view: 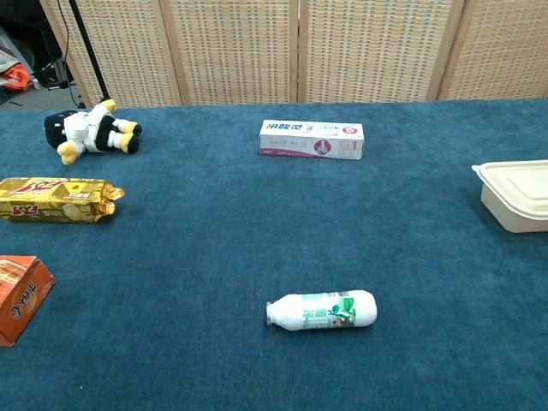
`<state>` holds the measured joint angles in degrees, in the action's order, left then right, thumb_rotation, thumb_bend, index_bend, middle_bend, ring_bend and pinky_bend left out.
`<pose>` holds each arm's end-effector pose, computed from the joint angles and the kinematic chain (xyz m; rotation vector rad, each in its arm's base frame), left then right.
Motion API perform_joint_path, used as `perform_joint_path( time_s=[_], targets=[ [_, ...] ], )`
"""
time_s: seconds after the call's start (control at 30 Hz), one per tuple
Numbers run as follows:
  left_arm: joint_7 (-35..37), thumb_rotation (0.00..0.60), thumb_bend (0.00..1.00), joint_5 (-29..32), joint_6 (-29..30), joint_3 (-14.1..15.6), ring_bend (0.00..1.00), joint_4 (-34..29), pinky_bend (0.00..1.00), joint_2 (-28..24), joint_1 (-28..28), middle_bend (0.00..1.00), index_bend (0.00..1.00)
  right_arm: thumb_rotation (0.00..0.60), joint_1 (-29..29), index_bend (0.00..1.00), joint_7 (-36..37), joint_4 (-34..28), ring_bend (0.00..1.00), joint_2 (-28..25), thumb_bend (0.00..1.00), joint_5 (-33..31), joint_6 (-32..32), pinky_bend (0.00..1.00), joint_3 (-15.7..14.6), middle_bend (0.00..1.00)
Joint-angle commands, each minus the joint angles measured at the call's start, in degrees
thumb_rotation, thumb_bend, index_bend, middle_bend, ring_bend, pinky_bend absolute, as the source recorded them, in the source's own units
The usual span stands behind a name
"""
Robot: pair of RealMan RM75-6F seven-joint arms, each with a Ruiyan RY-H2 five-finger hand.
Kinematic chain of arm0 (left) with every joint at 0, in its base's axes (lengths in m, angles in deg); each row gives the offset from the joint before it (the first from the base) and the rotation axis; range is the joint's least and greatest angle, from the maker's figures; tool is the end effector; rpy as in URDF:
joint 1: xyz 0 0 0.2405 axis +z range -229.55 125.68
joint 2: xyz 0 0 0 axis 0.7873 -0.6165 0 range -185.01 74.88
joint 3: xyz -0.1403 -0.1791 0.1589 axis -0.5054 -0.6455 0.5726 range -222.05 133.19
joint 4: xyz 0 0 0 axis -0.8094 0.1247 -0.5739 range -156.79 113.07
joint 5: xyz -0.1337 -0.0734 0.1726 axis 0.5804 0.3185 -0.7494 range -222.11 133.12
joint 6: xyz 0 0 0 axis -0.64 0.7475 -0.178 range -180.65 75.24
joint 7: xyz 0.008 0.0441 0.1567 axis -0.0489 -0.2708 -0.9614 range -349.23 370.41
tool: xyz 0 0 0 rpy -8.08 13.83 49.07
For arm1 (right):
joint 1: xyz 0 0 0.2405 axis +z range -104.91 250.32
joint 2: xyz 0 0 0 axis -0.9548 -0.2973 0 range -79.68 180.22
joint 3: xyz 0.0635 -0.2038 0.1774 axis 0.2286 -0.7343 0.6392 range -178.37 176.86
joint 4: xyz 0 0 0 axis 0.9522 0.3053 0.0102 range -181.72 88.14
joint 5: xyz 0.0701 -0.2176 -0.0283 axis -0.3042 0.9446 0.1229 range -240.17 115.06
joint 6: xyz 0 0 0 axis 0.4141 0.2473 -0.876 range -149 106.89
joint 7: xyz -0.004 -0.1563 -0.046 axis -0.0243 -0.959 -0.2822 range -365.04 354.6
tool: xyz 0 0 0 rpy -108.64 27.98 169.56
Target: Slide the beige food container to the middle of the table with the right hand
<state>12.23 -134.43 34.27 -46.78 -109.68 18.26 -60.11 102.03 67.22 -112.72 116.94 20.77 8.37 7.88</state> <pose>-0.3133 0.2192 0.1007 -1.4272 -0.9087 -1.0833 -0.3980 -0.3716 0.1197 0.9932 -1.9753 0.9421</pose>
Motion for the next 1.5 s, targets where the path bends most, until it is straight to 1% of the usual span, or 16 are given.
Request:
perform_joint_path(
  time_s=[0.03,0.37,0.7,0.87,1.5],
  targets=[
    [0.16,0.600,0.11,0.06,-0.04,-0.03,0.00,0.02,0.01,-0.07,-0.01,0.00,0.00,0.600,0.51,0.07,0.28,-0.60,0.00,0.05,0.21,0.53,0.37,0.04,-0.49,0.00],
    [1.16,0.600,0.11,0.33,0.00,-0.27,0.00,0.08,0.01,-0.42,-0.03,0.00,0.00,0.600,1.98,0.07,-1.15,-3.09,0.00,0.10,0.21,-0.11,0.69,0.04,-1.18,0.00],
    [1.19,0.600,0.11,-0.13,0.21,-0.11,0.00,0.07,0.01,-0.42,-0.03,0.00,0.00,0.600,0.87,0.07,-6.23,-7.34,0.00,-1.63,0.21,-4.21,1.72,0.04,-1.46,0.00],
    [1.22,0.600,0.11,-0.21,0.36,-0.05,0.00,0.03,0.01,-0.46,0.06,0.00,0.00,0.600,0.44,0.07,-8.27,-9.38,0.00,-2.04,0.21,-6.59,2.31,0.04,-0.91,0.00],
    [1.76,0.600,0.11,-0.26,0.42,-0.07,0.00,0.09,0.01,-0.67,0.04,0.00,0.00,0.600,1.44,0.07,-15.99,-15.51,0.00,-1.39,0.21,-10.85,1.67,0.04,0.18,0.00]
  ],
)
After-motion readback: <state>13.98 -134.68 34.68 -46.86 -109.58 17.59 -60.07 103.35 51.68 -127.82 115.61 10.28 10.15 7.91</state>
